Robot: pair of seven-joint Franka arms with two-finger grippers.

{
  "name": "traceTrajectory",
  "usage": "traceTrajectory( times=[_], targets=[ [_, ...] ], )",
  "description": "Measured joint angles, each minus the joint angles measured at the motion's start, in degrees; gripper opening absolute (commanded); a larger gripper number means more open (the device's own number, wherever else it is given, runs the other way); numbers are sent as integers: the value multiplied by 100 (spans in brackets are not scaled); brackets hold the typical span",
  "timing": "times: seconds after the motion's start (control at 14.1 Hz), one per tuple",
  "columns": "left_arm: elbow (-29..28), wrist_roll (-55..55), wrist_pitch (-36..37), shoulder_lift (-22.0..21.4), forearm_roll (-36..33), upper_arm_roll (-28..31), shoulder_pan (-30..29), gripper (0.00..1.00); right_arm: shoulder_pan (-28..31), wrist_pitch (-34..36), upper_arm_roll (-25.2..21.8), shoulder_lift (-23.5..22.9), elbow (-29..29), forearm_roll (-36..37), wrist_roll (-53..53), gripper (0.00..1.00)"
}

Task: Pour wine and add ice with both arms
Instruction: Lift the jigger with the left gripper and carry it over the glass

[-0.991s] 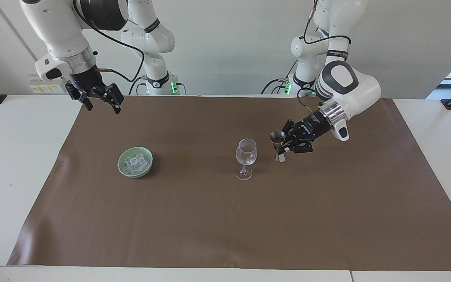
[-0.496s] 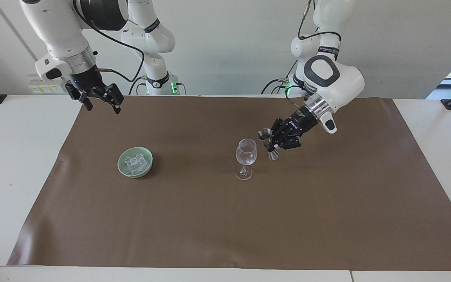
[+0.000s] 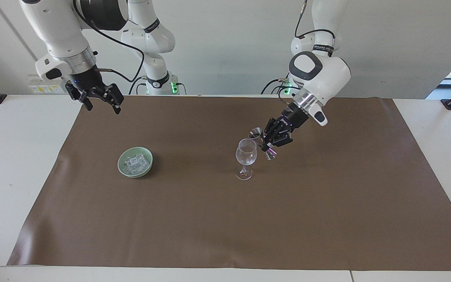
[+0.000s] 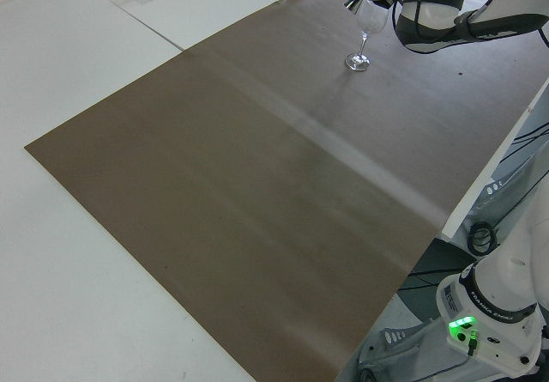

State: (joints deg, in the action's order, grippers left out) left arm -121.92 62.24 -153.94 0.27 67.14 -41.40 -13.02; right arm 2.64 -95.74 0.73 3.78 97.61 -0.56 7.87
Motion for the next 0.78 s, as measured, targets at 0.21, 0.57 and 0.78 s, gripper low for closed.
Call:
traceTrajectory(
  times=[0.21, 0.57, 0.78],
  targets=[
    [-2, 0, -291, 0, -376, -67, 0, 0, 0, 0, 0, 0, 0, 0, 0, 100],
    [-5, 0, -647, 0, -845, -163, 0, 0, 0, 0, 0, 0, 0, 0, 0, 100],
    [-38, -2, -918, 0, -1057, -220, 0, 0, 0, 0, 0, 0, 0, 0, 0, 100]
  ],
)
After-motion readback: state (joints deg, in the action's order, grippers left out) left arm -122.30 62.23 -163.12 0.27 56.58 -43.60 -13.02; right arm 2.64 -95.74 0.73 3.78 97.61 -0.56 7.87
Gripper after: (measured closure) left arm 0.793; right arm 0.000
